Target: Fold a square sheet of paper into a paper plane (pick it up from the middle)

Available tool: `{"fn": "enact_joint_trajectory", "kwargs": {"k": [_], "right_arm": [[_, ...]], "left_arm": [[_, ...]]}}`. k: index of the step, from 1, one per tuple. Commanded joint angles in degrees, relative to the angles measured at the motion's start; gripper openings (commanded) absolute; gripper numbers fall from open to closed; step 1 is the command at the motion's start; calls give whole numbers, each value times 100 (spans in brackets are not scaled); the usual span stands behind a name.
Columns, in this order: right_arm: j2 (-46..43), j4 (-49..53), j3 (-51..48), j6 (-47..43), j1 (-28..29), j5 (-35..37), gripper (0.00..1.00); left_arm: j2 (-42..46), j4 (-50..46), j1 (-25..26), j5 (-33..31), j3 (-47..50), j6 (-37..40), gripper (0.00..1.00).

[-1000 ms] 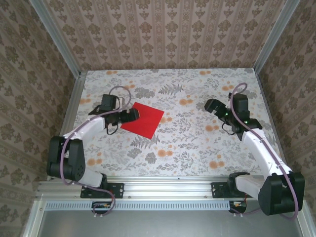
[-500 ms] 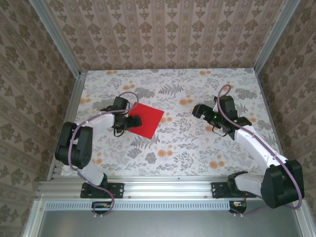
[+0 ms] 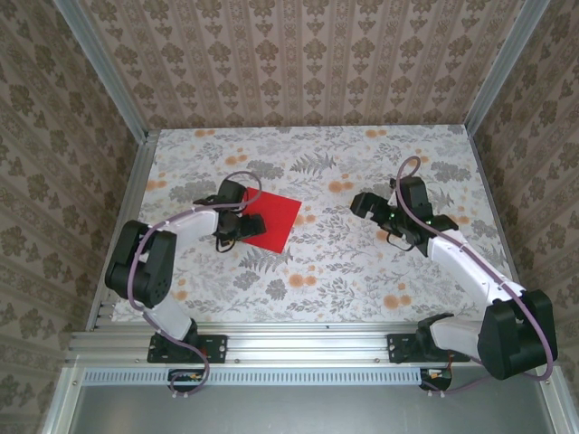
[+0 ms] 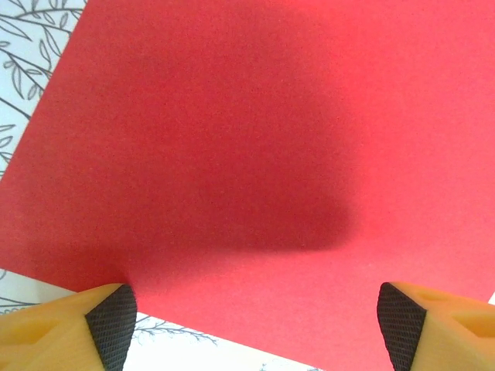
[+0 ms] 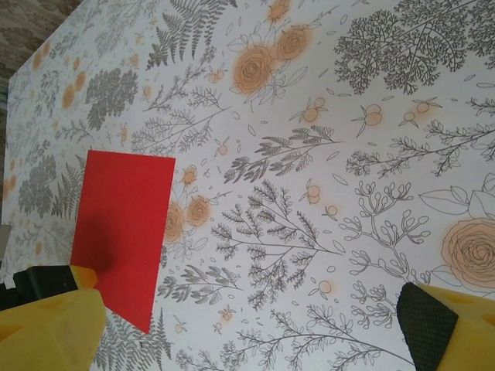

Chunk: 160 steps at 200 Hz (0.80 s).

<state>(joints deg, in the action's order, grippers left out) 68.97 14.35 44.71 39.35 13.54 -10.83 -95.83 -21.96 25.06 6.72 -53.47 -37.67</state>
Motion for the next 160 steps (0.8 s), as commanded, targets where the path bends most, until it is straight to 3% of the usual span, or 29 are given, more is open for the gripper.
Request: {"fn": "enact_joint_trajectory", "kwargs": {"k": [1, 38, 73, 106, 122, 160], "right_arm": [[-2, 2, -140, 132, 82, -33, 100], [122, 59, -140, 169, 205, 78, 100], [594, 203, 157, 213, 742, 433, 100], [1914, 537, 1204, 327, 1780, 887, 96], [2653, 569, 1799, 394, 2224, 943, 93], [4090, 691, 3216, 476, 2794, 806, 88]], "left_arm": [[-281, -442, 474, 529, 15, -616, 84], [-312, -518, 1018, 735, -367, -926, 84], [65, -885, 948, 542, -773, -776, 84], [567, -1167, 395, 453, -752, -567, 84], [801, -1244, -115, 513, -633, -462, 85], [1290, -1401, -1138, 751, -282, -238, 89]]}}
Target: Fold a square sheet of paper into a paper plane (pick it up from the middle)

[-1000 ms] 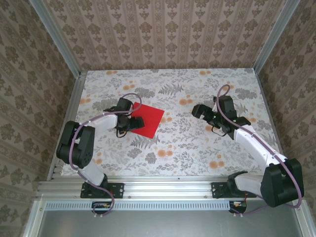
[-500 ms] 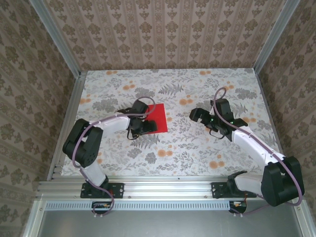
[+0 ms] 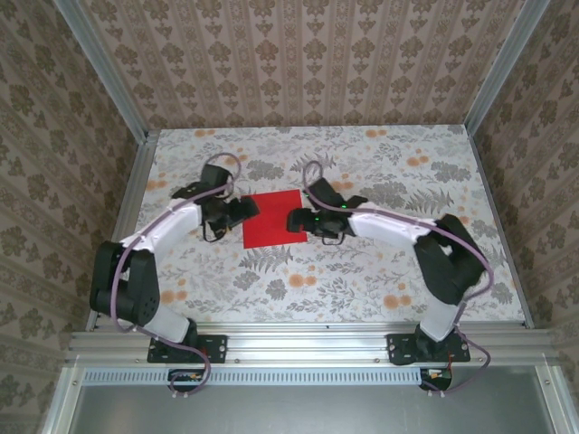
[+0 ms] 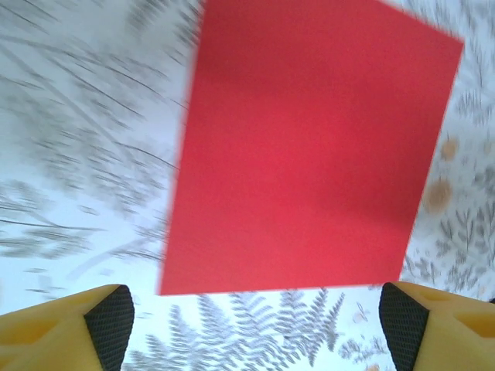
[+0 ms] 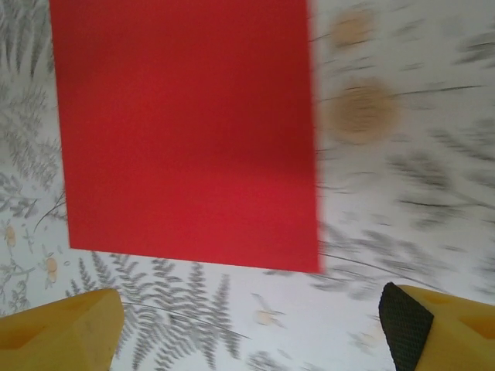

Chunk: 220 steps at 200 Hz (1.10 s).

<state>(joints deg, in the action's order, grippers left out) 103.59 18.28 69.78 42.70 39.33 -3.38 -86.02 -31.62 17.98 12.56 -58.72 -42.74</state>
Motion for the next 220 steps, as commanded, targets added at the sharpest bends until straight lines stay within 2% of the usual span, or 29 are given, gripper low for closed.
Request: {"fn": "enact_joint_trajectory", "kwargs": {"k": [1, 39, 89, 114, 149, 169, 200, 220], "right_arm": [[658, 302, 742, 146, 224, 54, 88], [1557, 555, 1580, 321, 243, -25, 87], [2007, 1034, 1734, 284, 185, 99, 87], [1721, 1221, 1218, 82, 132, 208, 88], [938, 2028, 312, -531, 4, 373, 89], [459, 2503, -75, -937, -61, 701, 89], [-49, 3124, 310, -1235, -84, 1061, 90], [-138, 3153, 847, -851, -75, 1018, 93]], "left_arm": [[315, -443, -450, 177, 249, 272, 89], [620, -503, -969, 184, 549, 326, 95], [751, -284, -1114, 12, 887, 58, 100], [714, -218, -1112, -3, 931, 38, 100], [648, -101, -1112, 58, 972, -2, 100], [615, -21, -1112, 104, 1026, -5, 100], [536, 116, -1106, 183, 1091, -41, 100], [483, 206, -1095, 225, 1114, -85, 100]]}}
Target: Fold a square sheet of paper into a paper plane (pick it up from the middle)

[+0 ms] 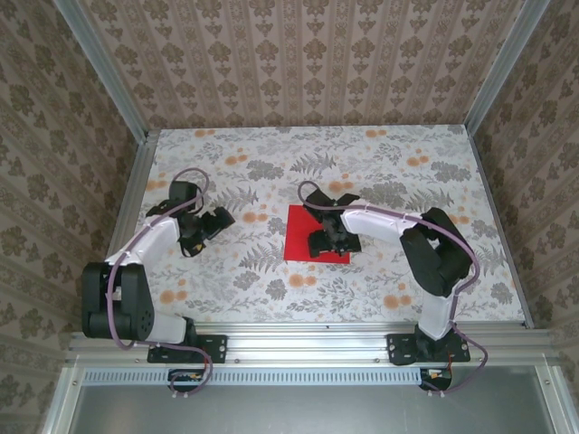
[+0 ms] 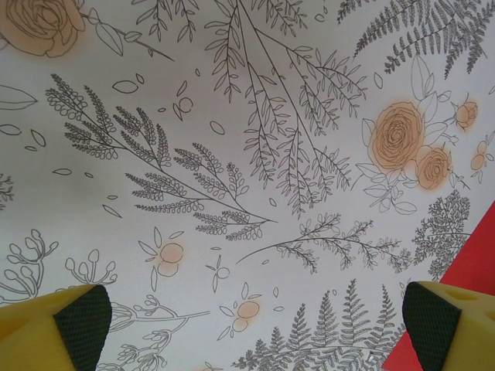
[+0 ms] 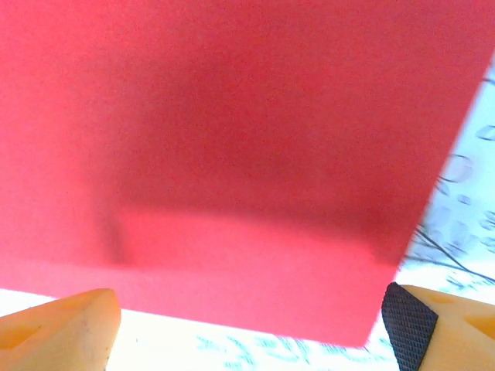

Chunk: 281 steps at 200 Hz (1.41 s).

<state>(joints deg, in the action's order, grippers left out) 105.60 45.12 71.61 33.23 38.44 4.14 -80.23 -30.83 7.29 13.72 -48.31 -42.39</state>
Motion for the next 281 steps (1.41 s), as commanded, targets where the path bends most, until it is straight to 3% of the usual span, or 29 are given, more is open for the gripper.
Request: {"fn": "enact_joint_trajectory", "kwargs": {"k": [1, 28, 61, 97, 142, 230, 281], "right_arm": [[-334, 461, 684, 135, 15, 277, 93], [-40, 258, 1085, 920, 3, 678, 100], [802, 650, 1952, 1428, 1, 1045, 100], [1270, 648, 2132, 1740, -77, 972, 100], [1593, 486, 2179, 1709, -117, 553, 100], [2011, 551, 2169, 1642, -139, 406, 100], [2137, 402, 1868, 1598, -135, 177, 93]], "left_arm": [[-97, 128, -26, 112, 75, -120, 100], [-114, 173, 0, 114, 95, -153, 100], [-219, 175, 14, 216, 87, -98, 100], [-263, 182, 27, 237, 110, -40, 100], [-378, 235, 42, 287, 82, -28, 100], [-485, 262, 80, 343, 40, -15, 100], [-492, 258, 91, 360, 63, -14, 100]]}}
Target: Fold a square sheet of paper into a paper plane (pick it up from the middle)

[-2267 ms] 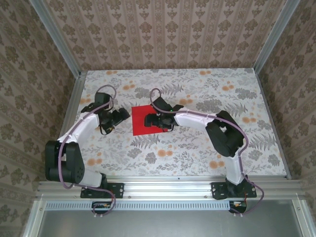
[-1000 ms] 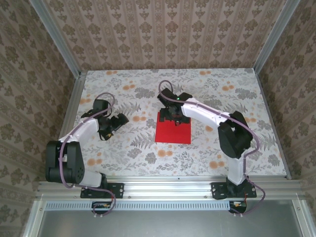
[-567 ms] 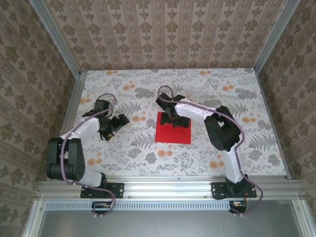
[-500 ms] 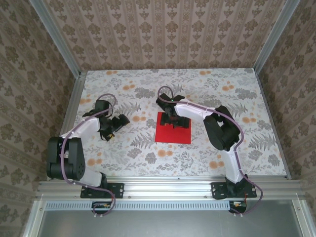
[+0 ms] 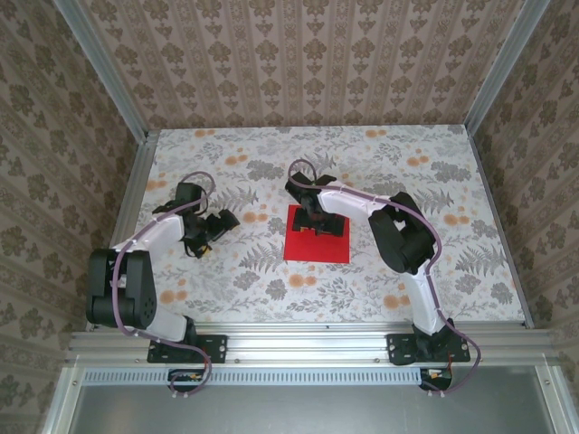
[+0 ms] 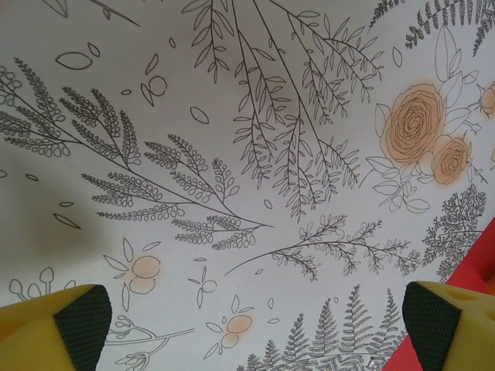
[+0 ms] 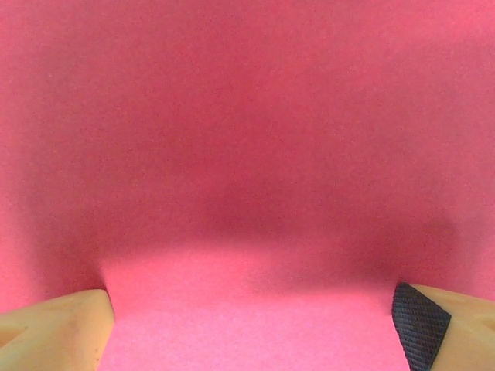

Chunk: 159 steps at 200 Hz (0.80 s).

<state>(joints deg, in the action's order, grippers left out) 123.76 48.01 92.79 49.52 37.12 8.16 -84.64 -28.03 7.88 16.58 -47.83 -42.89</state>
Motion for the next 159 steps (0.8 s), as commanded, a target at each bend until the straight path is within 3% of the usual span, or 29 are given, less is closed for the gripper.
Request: {"fn": "enact_joint_trajectory", "kwargs": {"k": [1, 91, 129, 159], "right_arm": [[322, 113, -251, -30, -3, -226, 93], [237, -17, -447, -137, -12, -271, 75], [125, -94, -431, -213, -19, -280, 74], [-85, -231, -396, -344, -21, -348, 67]], "left_arm": [[-47, -20, 35, 69, 17, 40, 100], [-27, -44, 53, 100, 38, 54, 100], [-24, -66, 73, 100, 38, 59, 100], [-9, -62, 98, 116, 40, 37, 100]]}}
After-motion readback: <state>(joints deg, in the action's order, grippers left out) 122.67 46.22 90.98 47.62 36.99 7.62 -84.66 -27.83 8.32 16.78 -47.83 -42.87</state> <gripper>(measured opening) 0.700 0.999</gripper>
